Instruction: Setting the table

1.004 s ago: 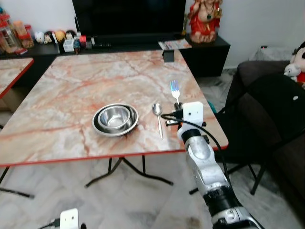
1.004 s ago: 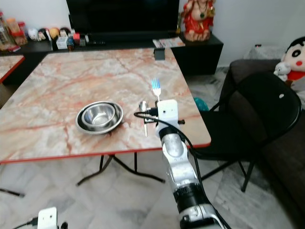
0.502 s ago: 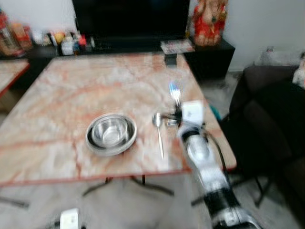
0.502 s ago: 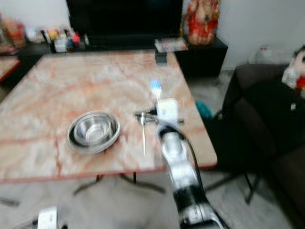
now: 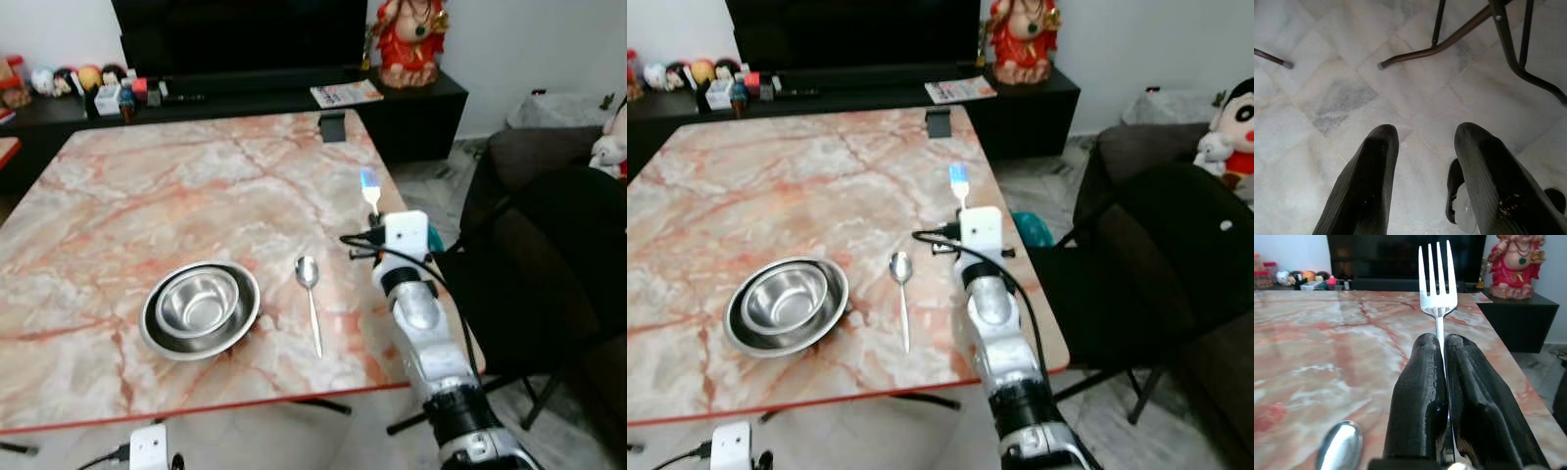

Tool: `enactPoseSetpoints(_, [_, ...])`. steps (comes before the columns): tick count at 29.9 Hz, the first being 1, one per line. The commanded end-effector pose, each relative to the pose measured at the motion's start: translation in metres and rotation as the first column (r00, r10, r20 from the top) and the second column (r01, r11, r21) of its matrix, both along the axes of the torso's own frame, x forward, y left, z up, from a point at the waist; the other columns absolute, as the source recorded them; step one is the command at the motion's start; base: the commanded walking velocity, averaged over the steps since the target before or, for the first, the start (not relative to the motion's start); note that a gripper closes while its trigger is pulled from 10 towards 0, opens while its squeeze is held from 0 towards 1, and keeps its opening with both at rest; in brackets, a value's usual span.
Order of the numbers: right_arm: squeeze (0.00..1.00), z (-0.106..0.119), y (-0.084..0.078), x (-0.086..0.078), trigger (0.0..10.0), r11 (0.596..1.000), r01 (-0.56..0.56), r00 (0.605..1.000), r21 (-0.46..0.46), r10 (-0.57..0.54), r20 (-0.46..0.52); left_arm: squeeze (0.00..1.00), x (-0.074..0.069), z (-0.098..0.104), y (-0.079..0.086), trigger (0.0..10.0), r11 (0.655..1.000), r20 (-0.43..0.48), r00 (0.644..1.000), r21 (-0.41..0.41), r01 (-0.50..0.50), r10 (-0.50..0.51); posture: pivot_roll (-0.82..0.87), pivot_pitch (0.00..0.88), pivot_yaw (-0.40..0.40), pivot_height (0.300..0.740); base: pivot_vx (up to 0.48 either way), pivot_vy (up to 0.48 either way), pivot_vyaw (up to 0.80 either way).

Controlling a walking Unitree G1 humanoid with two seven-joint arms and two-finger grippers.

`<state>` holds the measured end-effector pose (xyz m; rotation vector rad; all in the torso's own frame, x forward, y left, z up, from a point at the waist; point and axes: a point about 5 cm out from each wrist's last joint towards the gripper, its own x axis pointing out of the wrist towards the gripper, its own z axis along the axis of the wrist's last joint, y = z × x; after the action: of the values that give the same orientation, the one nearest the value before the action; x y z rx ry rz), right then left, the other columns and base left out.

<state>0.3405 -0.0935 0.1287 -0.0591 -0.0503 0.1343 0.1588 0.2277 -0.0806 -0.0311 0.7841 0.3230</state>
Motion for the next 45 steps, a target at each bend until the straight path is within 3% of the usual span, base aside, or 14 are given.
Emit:
enactPoseSetpoints(1, [0.0,0.003,-0.001,0.0,10.0,1.0,0.001,1.0,0.007,-0.001,0.013,0.0,-0.003,-0.001,0.002,10.0,1.0,-0.006,1.0,0.003,0.004,-0.004,-0.02,0.01,0.046,0.732,0.0,0.0,0.0])
enactPoseSetpoints(10, [0.0,-0.02,-0.002,-0.008,10.0,1.0,0.001,0.998,-0.012,-0.002,-0.06,0.0,-0.005,-0.001,0.005,10.0,1.0,-0.011,1.0,0.004,0.016,-0.016,-0.02,0.014,0.06,0.732,0.0,0.0,0.0])
enactPoseSetpoints(12, [0.0,-0.038,-0.001,-0.013,10.0,1.0,-0.016,0.99,-0.016,0.014,-0.14,0.0,-0.004,-0.001,0.005,10.0,1.0,-0.011,1.0,0.003,0.02,-0.02,-0.02,0.014,0.063,0.732,0.0,0.0,0.0])
enactPoseSetpoints(20, [0.0,-0.068,0.0,-0.019,10.0,0.996,-0.045,0.947,-0.074,0.019,-0.32,0.0,-0.005,0.0,0.007,10.0,1.0,-0.012,1.0,0.005,0.023,-0.023,-0.01,0.012,0.065,0.732,0.0,0.0,0.0])
enactPoseSetpoints(45, [0.0,-0.063,0.007,-0.008,10.0,0.998,0.045,0.914,0.044,-0.023,-0.406,0.0,-0.004,0.001,0.012,10.0,0.999,-0.017,1.0,0.02,0.025,-0.025,0.0,0.01,0.069,0.732,0.0,0.0,0.0])
